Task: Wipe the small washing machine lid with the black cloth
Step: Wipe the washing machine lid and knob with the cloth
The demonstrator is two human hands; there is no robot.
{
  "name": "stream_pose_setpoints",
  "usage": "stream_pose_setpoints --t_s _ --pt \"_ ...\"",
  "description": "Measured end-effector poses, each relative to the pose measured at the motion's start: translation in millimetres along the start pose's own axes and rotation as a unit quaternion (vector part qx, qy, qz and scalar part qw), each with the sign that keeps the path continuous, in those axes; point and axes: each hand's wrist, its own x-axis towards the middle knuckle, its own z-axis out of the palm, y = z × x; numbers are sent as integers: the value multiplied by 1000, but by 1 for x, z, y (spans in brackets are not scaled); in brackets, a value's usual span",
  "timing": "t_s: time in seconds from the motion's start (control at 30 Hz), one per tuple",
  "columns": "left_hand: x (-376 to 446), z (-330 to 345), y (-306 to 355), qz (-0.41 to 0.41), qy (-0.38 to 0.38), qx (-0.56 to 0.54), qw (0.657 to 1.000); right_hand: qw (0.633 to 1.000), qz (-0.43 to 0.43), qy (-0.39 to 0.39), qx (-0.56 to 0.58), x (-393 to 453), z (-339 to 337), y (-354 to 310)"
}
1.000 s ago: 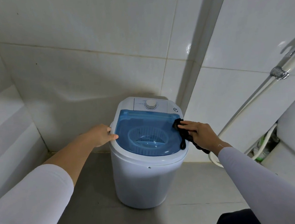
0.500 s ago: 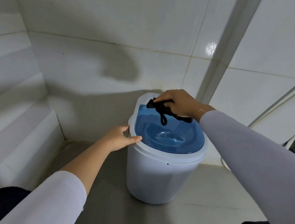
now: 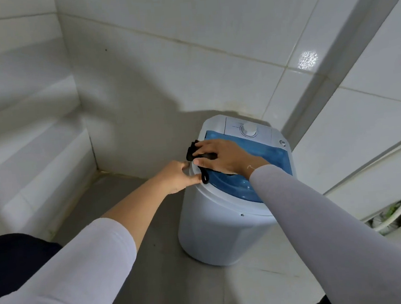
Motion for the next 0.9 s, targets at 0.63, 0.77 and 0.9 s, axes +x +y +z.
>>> stream_pose_setpoints --t_s 0.63,0.77,0.9 --pt "3 -1 2 -31 -7 24 999 997 38 64 -20 -51 -7 47" --pt "4 -1 1 -34 -8 40 999 996 55 70 -23 -68 -8 60" --pt "4 -1 2 -39 -4 56 998 994 79 81 -3 -85 -9 72"
